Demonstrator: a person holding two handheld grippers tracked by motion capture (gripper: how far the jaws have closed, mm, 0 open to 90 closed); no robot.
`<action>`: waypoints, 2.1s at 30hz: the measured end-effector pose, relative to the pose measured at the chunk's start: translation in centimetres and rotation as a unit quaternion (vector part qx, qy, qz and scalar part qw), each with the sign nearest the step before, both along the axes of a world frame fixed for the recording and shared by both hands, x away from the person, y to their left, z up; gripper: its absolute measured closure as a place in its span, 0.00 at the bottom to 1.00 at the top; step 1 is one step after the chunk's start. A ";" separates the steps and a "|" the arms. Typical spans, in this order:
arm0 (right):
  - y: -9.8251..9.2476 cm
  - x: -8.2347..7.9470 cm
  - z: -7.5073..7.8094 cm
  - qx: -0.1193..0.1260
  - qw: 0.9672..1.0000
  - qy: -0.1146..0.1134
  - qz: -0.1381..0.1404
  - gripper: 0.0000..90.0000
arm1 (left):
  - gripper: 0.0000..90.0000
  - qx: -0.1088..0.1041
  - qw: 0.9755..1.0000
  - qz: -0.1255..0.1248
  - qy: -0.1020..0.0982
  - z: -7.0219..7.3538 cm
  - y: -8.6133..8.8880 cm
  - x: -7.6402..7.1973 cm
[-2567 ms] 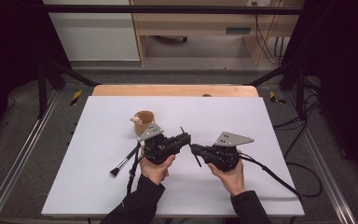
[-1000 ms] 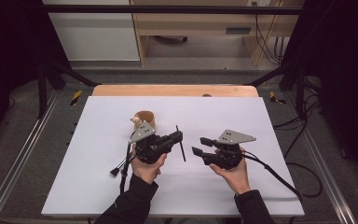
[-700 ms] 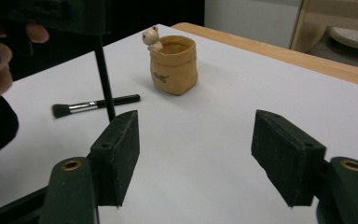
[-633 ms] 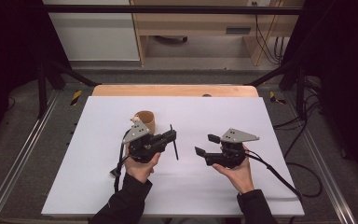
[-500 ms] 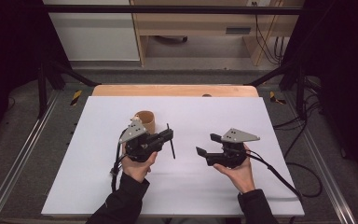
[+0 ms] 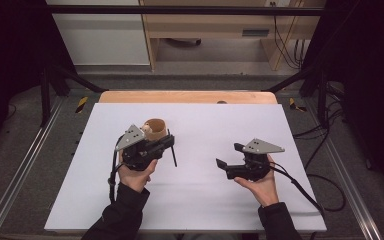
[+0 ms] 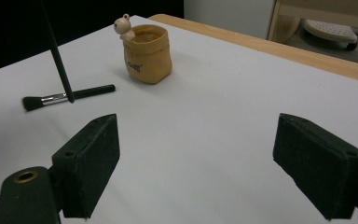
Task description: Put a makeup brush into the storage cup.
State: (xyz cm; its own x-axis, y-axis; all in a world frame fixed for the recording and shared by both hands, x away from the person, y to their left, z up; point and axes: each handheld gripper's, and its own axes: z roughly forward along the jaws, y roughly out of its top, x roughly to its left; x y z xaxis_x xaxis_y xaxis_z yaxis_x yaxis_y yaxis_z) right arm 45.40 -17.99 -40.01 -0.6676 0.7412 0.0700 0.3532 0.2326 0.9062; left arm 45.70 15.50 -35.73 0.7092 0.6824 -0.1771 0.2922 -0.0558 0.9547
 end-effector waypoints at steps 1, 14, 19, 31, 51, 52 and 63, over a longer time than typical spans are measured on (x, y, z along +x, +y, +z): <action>-0.1 0.0 0.0 0.000 1.000 0.001 -0.002 0.16 | 0.94 0.001 1.000 0.002 -0.001 0.1 0.2 0.0; -1.4 -0.3 -0.5 -0.013 1.000 0.010 -0.025 0.10 | 0.94 0.007 1.000 0.027 -0.013 1.7 2.5 0.6; -1.8 -0.3 -0.6 -0.012 0.999 0.009 -0.031 0.10 | 0.94 0.011 0.999 0.032 -0.015 2.1 3.1 0.9; -2.1 -0.6 -0.9 -0.020 0.999 0.010 -0.039 0.09 | 0.94 0.024 0.999 0.042 -0.017 2.5 3.8 1.8; -3.0 -1.0 -1.4 -0.021 0.998 0.016 -0.058 0.07 | 0.94 0.034 0.998 0.045 -0.020 3.3 3.8 3.3; -3.0 -1.1 -1.5 -0.021 0.998 0.017 -0.058 0.07 | 0.94 0.034 0.998 0.045 -0.021 3.3 3.8 3.4; -3.0 -1.2 -1.5 -0.023 0.998 0.016 -0.060 0.07 | 0.94 0.043 0.998 0.052 -0.021 3.8 3.8 4.4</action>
State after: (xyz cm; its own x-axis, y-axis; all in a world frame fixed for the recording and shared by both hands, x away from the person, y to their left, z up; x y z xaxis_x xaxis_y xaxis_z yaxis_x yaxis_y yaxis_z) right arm 44.25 -21.01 -41.54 -0.5726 0.8181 0.0533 0.4092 0.2289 0.8833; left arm 50.10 19.28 -31.98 0.6397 0.7638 -0.0863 0.2600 -0.1094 0.9594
